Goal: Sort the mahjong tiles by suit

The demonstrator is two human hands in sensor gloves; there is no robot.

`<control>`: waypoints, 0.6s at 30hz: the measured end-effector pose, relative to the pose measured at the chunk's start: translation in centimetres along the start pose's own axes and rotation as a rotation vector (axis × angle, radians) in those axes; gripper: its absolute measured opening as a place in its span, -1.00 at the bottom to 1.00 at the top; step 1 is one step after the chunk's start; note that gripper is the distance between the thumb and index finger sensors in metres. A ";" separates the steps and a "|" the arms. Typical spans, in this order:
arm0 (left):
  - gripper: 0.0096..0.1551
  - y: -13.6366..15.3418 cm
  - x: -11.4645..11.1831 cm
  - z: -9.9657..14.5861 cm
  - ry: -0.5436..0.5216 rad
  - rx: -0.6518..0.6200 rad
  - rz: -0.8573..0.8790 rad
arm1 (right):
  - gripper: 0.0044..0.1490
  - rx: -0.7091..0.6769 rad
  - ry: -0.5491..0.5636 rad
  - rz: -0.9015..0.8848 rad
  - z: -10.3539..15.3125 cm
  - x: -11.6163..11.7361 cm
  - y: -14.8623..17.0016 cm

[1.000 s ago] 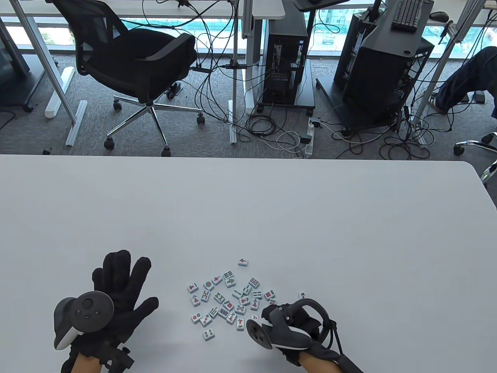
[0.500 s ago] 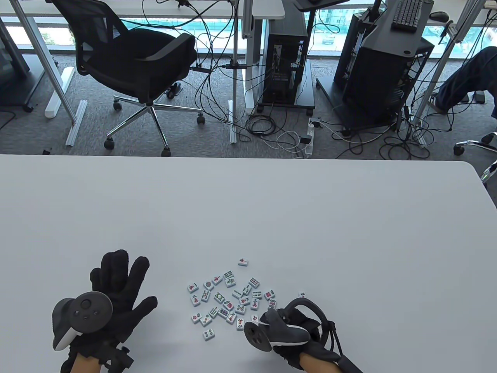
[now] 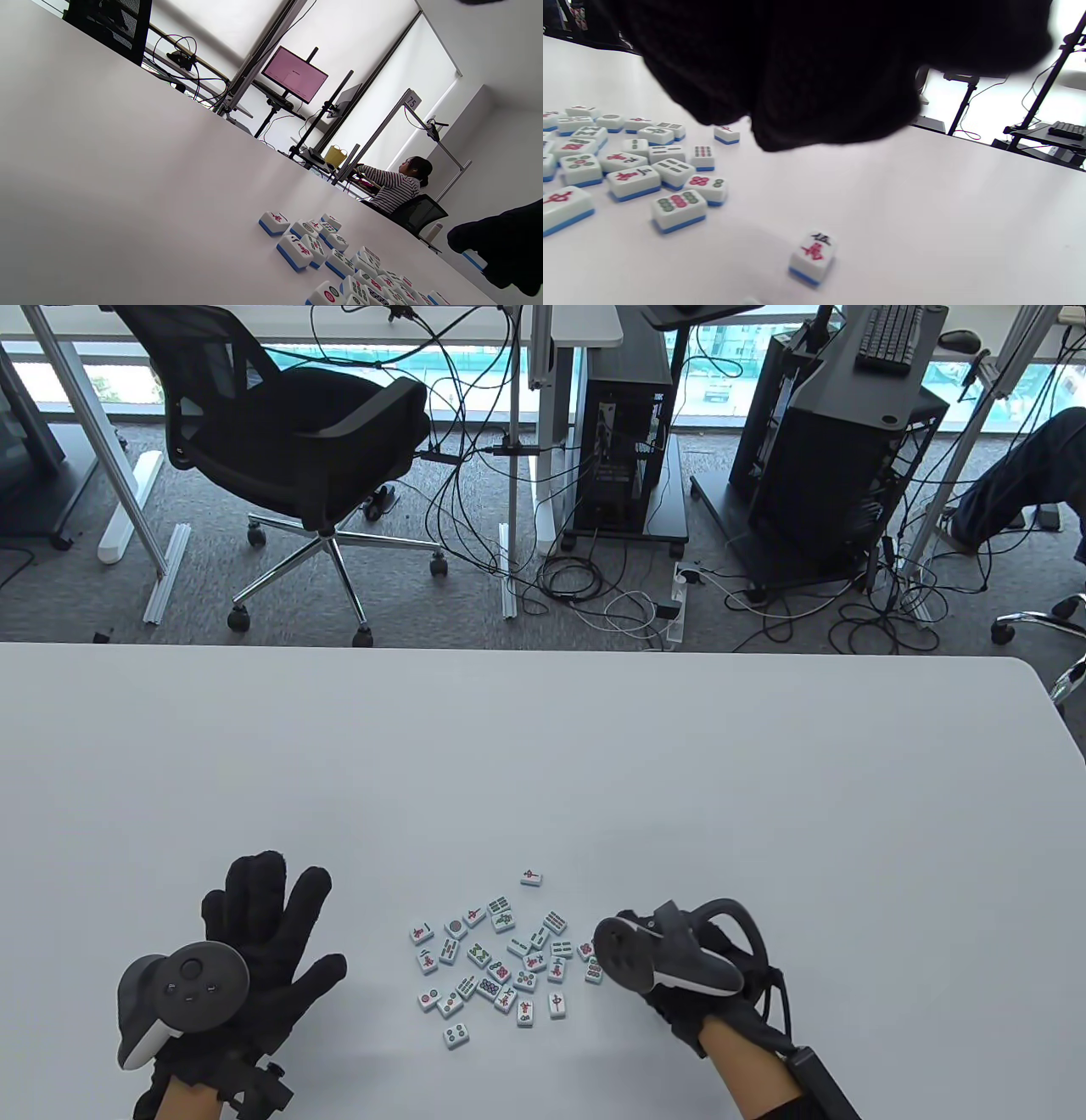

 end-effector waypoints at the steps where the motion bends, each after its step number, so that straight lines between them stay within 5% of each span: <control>1: -0.02 0.0 0.0 0.0 -0.001 0.000 0.000 | -0.26 0.017 -0.014 0.006 -0.1 0.1 1.0; 10: -0.02 0.0 0.0 0.0 -0.005 0.003 -0.001 | -0.26 0.077 -0.154 0.078 0.8 5.4 3.4; 18: -0.02 0.0 0.0 0.0 -0.003 0.002 -0.002 | -0.26 0.074 -0.138 0.076 0.8 7.2 2.7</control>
Point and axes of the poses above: the tracker on the back of each hand, its own y axis roughly to the little-finger side, its own z axis roughly from the fingertips to the wrist, x = y × z, the point moved 1 cm from there along -z, roughly from the wrist to the fingertips, and after that the axes turned 12 degrees about y, right-handed, at the moved point
